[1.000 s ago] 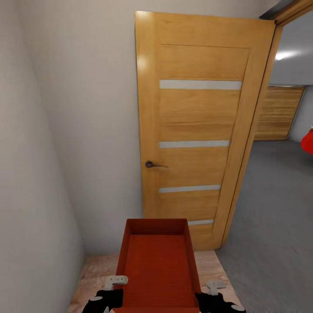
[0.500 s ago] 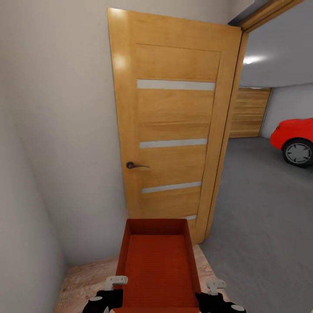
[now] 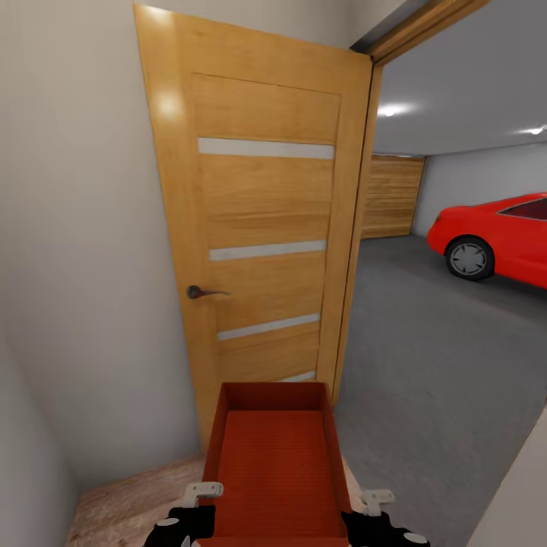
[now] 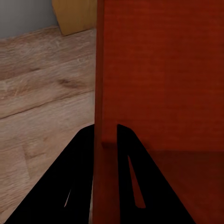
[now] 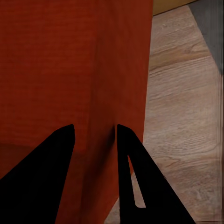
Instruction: Move the two storage containers from the living room to the garage. In the garage, place one container on the floor and stack the other container on top of it (either order is fine).
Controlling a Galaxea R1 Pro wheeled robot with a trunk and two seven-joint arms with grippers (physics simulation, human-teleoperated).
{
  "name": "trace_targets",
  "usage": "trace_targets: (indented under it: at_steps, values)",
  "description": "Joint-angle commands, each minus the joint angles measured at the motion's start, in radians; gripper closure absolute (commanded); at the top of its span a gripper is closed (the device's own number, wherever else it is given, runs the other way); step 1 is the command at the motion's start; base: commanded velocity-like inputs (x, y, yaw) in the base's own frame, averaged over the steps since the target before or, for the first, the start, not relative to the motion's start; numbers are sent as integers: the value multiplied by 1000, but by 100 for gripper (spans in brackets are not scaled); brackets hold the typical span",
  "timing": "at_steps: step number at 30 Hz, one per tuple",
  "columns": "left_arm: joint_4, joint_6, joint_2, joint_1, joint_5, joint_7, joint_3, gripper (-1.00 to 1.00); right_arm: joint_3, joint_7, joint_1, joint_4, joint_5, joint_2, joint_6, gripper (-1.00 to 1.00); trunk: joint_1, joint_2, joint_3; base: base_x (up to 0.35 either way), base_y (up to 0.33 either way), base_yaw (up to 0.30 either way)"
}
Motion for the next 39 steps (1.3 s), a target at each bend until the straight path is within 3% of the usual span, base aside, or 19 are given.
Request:
trace_targets:
  at_steps: [1, 11, 28, 39]
  values:
    - [-28, 7, -27, -1, -3, 9, 0, 100, 32, 8, 0, 3, 10, 7, 0, 100, 0, -1, -2, 0, 0, -276]
    - [-28, 8, -26, -1, -3, 9, 1, 100, 32, 8, 0, 3, 10, 7, 0, 100, 0, -1, -2, 62, 52, -275]
    - [-28, 8, -26, -1, -3, 9, 1, 100, 32, 8, 0, 3, 10, 7, 0, 100, 0, -1, -2, 34, 279, -275]
    - [-28, 8, -26, -1, -1, 9, 1, 100, 32, 8, 0, 3, 10, 7, 0, 100, 0, -1, -2, 185, 228, -275]
